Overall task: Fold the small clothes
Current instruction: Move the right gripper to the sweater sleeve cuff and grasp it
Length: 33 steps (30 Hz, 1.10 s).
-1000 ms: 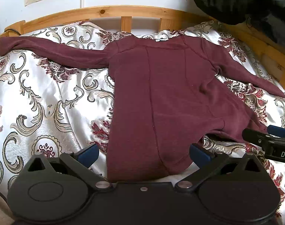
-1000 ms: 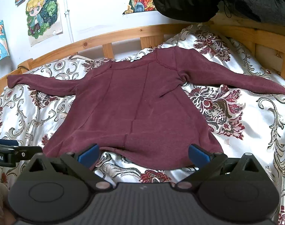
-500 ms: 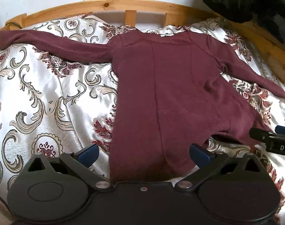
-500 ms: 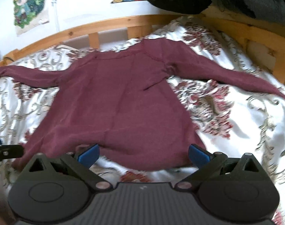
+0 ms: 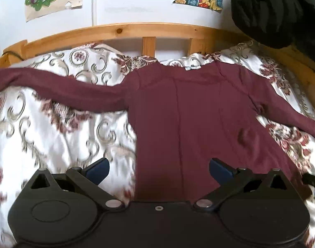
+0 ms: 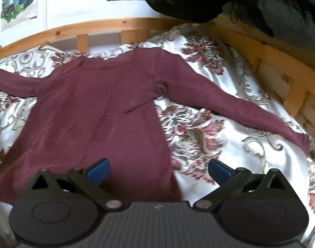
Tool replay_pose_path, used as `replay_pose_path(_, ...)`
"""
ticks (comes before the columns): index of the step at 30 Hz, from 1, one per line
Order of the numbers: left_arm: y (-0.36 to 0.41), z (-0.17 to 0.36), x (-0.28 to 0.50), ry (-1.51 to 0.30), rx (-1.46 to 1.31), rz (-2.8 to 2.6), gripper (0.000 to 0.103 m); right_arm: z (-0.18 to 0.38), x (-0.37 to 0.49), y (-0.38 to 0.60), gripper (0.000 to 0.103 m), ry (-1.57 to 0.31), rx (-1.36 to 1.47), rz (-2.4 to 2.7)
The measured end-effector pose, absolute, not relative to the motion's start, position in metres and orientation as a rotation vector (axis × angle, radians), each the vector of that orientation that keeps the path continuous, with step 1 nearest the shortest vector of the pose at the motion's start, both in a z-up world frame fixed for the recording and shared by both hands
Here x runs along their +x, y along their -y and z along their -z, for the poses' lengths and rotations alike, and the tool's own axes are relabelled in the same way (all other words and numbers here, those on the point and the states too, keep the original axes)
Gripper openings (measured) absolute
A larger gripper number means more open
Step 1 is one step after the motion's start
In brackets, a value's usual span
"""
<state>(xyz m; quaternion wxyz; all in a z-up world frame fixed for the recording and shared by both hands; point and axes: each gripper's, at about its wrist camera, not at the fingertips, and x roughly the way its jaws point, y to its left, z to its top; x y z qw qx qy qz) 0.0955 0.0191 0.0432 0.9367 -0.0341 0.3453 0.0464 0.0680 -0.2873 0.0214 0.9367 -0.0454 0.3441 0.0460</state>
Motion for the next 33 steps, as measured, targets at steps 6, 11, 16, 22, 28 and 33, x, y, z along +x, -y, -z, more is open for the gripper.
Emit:
replay_pose_path(6,-0.014,-0.048,0.138,-0.635,-0.072,-0.095,0.102,-0.019,0.066,0.341,0.103,-0.633,-0.052,0.017)
replay_pose_path(11,-0.004,-0.025,0.164,-0.648,0.000,-0.085,0.102,-0.015,0.072,0.396,0.103,-0.633,0.101,0.117)
replay_pose_path(16,-0.007,0.008,0.176,-0.725,0.016,-0.094,0.102,-0.021,0.081,0.424,0.103,-0.551,0.169,0.145)
replay_pose_path(22,-0.020,0.039,0.178,-0.817,-0.011,-0.040,0.102,-0.030,0.109,0.440,0.103,-0.606,0.214,0.267)
replay_pose_path(28,-0.026,0.048,0.180,-0.846,-0.042,0.001,0.102,-0.024,0.124,0.459,0.103,-0.696,0.429,0.334)
replay_pose_path(33,-0.025,0.051,0.181,-0.854,-0.040,0.040,0.102,-0.018,0.144,0.464,0.103,-0.749,0.488,0.386)
